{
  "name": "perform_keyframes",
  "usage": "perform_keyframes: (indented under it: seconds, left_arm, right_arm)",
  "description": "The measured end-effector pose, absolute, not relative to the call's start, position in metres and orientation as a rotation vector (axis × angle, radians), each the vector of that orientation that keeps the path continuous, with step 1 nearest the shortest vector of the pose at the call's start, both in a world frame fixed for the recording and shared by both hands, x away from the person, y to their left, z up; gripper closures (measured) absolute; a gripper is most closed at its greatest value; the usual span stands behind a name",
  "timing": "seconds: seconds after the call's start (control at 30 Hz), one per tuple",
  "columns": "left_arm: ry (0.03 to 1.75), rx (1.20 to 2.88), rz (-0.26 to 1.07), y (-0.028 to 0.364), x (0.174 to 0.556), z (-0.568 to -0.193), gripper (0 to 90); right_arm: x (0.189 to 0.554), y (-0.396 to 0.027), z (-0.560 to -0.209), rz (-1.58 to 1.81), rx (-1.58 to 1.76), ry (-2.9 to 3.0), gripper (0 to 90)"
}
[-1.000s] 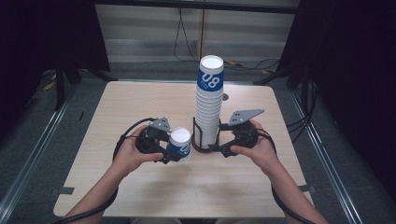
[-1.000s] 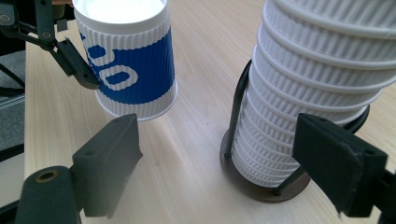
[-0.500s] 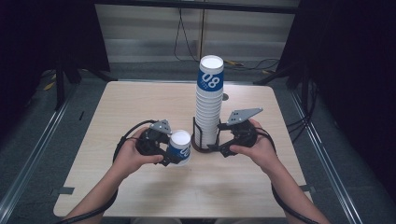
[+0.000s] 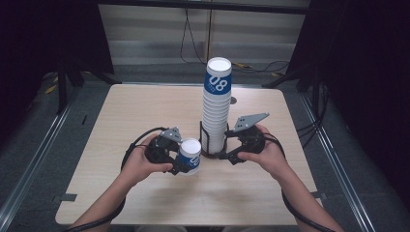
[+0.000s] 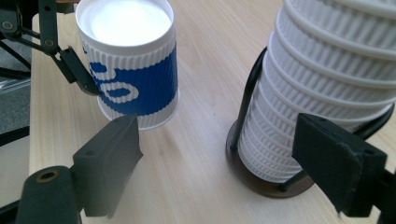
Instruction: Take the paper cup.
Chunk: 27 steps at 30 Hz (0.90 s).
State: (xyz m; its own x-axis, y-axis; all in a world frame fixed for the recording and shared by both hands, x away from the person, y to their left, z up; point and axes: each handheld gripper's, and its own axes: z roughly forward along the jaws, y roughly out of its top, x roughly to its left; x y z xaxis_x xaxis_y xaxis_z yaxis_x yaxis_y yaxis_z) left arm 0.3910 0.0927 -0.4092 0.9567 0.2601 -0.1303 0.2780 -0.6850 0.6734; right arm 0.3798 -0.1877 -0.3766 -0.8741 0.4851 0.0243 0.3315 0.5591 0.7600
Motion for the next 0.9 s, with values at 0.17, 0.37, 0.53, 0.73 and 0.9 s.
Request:
perform_keyframes:
  seconds: [0.17, 0.37, 0.53, 0.73, 0.9]
  left_arm:
    - [0.375, 2.368, -0.036, 0.0922, 0.392, -0.4086, 23.2]
    - [0.375, 2.363, -0.044, 0.0895, 0.3908, -0.4119, 23.2]
    - [0.376, 2.366, -0.038, 0.0891, 0.3916, -0.4127, 23.2]
    - [0.387, 2.359, -0.046, 0.0905, 0.3896, -0.4121, 23.2]
    - [0.37, 2.389, -0.039, 0.0922, 0.3909, -0.4124, 23.2]
  right_arm:
    - [0.3785, -0.1871, -0.3749, 1.211, 0.674, 2.614, 14.5]
    - [0.3791, -0.1858, -0.3784, 1.194, 0.675, 2.631, 14.7]
    - [0.3797, -0.1839, -0.382, 1.191, 0.668, 2.645, 14.7]
    - [0.3794, -0.1817, -0.381, 1.191, 0.65, 2.653, 14.7]
    - [0.3806, -0.1807, -0.3793, 1.185, 0.633, 2.655, 14.7]
